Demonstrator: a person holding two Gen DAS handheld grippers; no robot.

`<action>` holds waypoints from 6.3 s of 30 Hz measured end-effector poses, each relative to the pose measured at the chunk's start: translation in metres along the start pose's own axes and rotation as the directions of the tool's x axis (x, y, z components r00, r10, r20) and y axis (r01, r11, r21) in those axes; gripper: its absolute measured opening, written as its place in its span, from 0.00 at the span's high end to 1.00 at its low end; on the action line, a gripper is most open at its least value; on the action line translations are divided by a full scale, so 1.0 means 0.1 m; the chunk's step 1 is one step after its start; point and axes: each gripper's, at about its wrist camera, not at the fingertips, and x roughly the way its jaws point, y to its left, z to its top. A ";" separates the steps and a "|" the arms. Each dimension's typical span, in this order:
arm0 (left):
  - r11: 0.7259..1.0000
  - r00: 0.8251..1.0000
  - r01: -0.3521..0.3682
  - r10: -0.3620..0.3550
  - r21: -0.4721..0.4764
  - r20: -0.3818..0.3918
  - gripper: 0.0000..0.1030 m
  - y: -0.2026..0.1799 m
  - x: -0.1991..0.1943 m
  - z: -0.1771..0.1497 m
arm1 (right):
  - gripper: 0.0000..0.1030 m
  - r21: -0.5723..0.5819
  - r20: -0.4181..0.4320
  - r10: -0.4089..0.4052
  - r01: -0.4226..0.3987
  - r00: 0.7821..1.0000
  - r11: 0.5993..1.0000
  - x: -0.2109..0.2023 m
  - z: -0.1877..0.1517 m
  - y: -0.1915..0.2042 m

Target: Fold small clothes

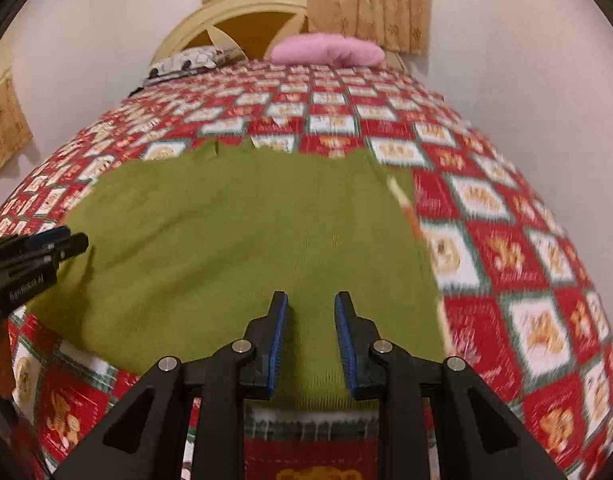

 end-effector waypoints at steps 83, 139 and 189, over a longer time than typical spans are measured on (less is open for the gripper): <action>0.586 0.942 0.332 -0.171 -0.740 0.288 0.54 1.09 -0.04 -0.81 | 0.29 -0.085 -0.074 0.391 -0.396 0.917 0.914 0.39 1.07 1.65; 0.949 0.908 0.309 -0.277 -0.058 0.314 0.85 -0.43 -0.54 -0.01 | 0.90 0.078 -0.042 0.457 -0.453 0.889 0.888 0.35 1.00 0.29; 0.862 0.857 0.478 -0.499 0.167 0.126 0.50 -1.52 -0.79 -0.23 | 0.84 0.268 0.006 0.251 -0.243 0.968 0.932 -0.25 -0.07 -1.42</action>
